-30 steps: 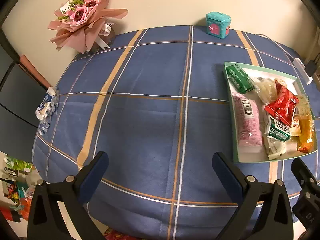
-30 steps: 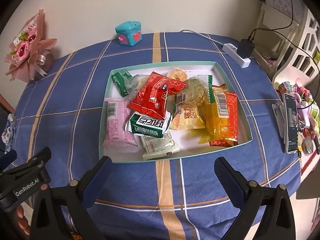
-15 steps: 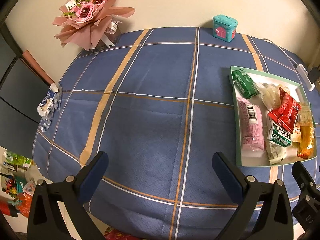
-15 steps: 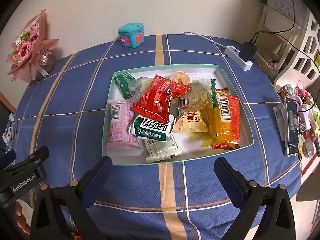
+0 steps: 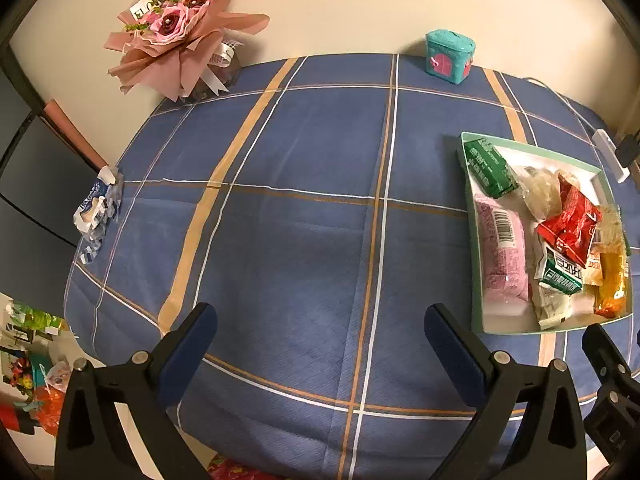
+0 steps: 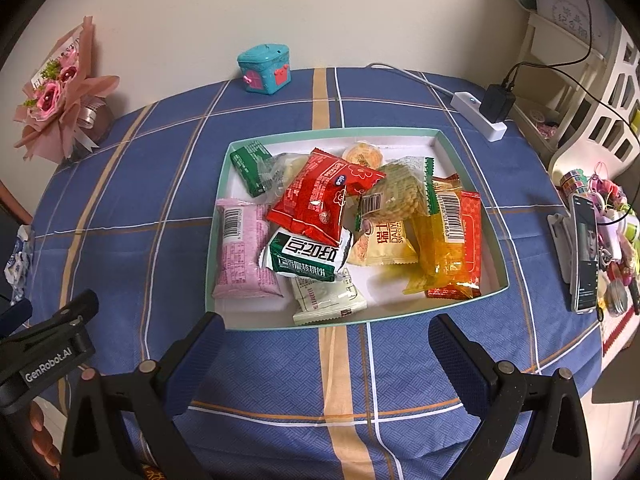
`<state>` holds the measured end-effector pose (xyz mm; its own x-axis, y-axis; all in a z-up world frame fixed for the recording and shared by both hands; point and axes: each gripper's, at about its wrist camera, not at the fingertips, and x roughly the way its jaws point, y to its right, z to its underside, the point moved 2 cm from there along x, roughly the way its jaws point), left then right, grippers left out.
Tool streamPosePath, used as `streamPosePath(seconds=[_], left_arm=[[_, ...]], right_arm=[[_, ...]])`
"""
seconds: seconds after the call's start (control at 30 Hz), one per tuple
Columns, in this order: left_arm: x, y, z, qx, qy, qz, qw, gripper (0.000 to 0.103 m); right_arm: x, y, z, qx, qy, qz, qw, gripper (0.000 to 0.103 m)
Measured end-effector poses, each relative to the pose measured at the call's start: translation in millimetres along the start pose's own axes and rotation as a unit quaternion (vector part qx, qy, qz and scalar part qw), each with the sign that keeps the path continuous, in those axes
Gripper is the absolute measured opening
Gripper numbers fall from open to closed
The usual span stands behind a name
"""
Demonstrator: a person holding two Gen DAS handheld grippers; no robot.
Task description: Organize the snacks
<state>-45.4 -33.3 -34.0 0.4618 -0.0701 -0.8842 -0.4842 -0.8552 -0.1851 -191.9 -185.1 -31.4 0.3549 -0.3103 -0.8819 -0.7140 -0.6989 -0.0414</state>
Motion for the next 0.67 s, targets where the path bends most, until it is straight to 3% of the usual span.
streamPosePath(seconds=[0.67], left_arm=[[-15, -3, -5, -0.02, 0.037, 0.022, 0.9989, 0.103]], right_arm=[[2, 1, 0, -0.003, -0.004, 0.0, 1.0, 0.103]])
